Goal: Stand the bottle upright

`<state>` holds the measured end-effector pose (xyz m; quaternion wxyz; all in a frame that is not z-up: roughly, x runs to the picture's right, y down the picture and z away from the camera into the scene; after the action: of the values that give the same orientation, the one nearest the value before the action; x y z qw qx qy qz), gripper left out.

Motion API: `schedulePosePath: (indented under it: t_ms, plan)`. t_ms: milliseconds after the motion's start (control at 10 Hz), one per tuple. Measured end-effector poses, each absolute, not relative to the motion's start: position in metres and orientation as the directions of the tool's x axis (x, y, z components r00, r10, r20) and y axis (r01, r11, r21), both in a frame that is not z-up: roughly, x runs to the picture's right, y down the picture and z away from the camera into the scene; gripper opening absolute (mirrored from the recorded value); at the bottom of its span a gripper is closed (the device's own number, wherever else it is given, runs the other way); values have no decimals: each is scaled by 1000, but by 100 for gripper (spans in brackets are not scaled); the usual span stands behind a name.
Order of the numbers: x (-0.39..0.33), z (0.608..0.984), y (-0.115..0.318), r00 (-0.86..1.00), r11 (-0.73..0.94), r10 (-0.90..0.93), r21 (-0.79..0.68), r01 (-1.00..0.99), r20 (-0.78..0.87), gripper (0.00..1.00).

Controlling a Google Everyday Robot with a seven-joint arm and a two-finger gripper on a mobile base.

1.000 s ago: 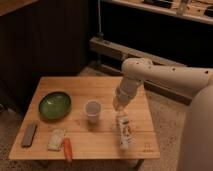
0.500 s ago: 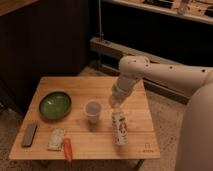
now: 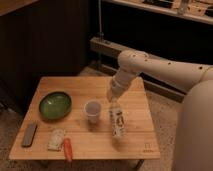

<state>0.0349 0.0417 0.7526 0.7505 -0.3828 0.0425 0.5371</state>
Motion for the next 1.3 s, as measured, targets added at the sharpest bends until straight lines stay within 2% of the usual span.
schedulePosePath:
  t_ms: [500, 1300]
  plan:
    - [46, 749, 24, 432, 155, 822, -584, -797, -371, 0]
    - [45, 731, 23, 544, 310, 832, -726, -614, -105, 0]
